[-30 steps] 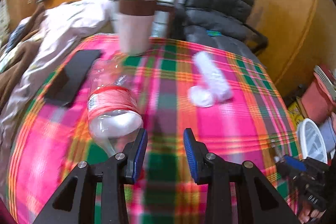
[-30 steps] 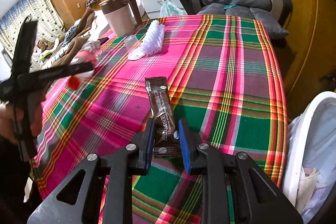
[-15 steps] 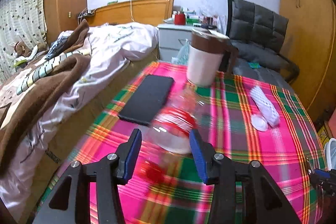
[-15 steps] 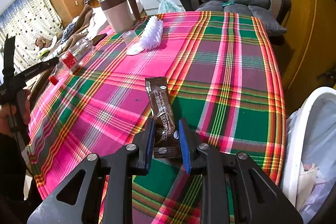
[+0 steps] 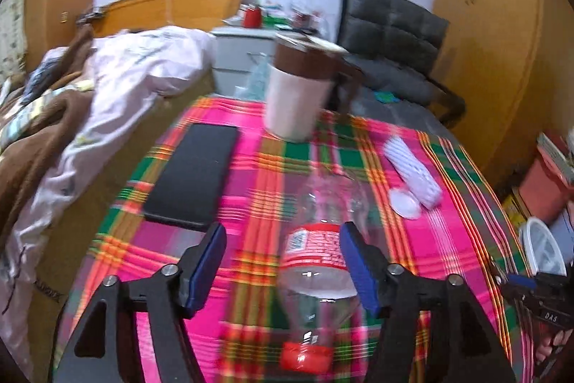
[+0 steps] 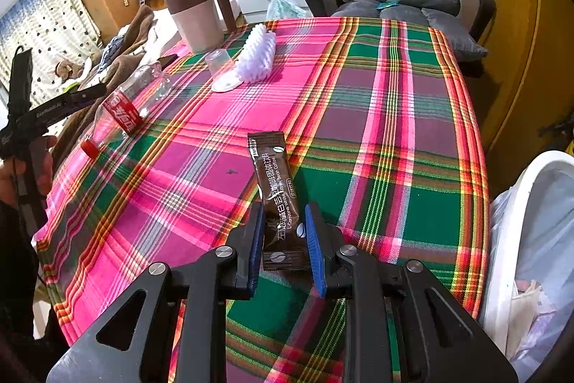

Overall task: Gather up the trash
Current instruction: 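Grasp the clear Coca-Cola bottle with the left tool while the right tool holds the bar, then carry the bottle and chocolate bar in both tools over the trash bin, then open both tools to drop the bottle and bar into the bin, then move both open tools back over the table, then grasp the clear plastic cup with the left tool, then grasp the white foam net with the right tool while the left tool holds the cup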

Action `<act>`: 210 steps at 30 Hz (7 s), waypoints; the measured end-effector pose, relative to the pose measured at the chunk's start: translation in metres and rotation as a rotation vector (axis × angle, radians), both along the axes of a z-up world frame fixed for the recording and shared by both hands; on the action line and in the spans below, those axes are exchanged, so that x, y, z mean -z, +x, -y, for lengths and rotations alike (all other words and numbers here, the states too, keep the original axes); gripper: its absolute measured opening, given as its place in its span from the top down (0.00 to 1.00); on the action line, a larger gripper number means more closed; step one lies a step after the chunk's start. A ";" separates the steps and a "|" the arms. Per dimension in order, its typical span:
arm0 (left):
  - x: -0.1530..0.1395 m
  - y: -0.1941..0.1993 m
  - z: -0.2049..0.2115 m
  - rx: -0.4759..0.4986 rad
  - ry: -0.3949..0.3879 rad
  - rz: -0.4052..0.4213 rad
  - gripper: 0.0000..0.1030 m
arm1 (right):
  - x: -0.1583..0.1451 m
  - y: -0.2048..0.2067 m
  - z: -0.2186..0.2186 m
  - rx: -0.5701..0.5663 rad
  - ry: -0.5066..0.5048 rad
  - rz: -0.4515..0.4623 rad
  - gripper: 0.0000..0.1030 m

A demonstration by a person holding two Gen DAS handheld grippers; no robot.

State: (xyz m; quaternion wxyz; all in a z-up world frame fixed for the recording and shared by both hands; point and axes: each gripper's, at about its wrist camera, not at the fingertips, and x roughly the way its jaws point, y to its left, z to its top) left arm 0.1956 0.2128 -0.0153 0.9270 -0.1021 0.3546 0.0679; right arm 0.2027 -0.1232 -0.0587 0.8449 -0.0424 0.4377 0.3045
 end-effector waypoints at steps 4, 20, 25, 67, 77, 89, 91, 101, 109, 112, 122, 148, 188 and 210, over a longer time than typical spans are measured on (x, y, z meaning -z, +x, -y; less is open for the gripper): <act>0.010 0.016 0.022 0.058 0.024 -0.050 0.33 | 0.000 0.000 0.000 0.000 0.000 -0.001 0.75; 0.025 0.023 0.038 0.024 -0.041 -0.086 0.37 | -0.005 -0.008 0.006 0.014 0.018 0.005 0.75; 0.021 0.006 0.053 0.020 -0.058 -0.068 0.37 | -0.012 -0.016 0.009 0.031 0.029 0.022 0.75; -0.025 -0.085 0.239 0.290 -0.081 -0.009 0.37 | -0.047 -0.073 0.065 0.206 0.123 0.126 0.75; -0.024 -0.060 0.279 0.370 -0.063 -0.018 0.37 | -0.044 -0.077 0.100 0.284 0.134 0.126 0.75; -0.020 -0.025 0.340 0.513 -0.068 -0.028 0.37 | -0.032 -0.069 0.154 0.432 0.126 0.094 0.75; -0.017 -0.017 0.352 0.544 -0.075 -0.037 0.37 | -0.028 -0.065 0.162 0.459 0.118 0.081 0.75; 0.003 0.026 0.408 0.659 -0.102 -0.095 0.37 | -0.012 -0.048 0.190 0.531 0.072 0.028 0.75; 0.004 0.037 0.416 0.675 -0.128 -0.072 0.36 | -0.011 -0.046 0.194 0.546 0.054 0.035 0.43; -0.001 0.034 0.407 0.659 -0.140 -0.060 0.36 | -0.013 -0.047 0.193 0.548 0.050 0.042 0.43; -0.038 0.014 0.361 0.597 -0.168 0.038 0.33 | -0.042 -0.060 0.182 0.538 0.071 0.129 0.43; -0.029 -0.005 0.187 0.227 -0.076 0.013 0.33 | -0.066 -0.034 0.053 0.183 0.130 0.165 0.47; 0.020 0.095 0.095 0.081 -0.092 -0.059 0.71 | -0.042 0.051 -0.046 0.040 0.081 0.076 0.64; 0.028 0.068 0.055 0.028 -0.165 -0.039 0.71 | -0.003 0.113 -0.110 -0.003 -0.018 0.004 0.64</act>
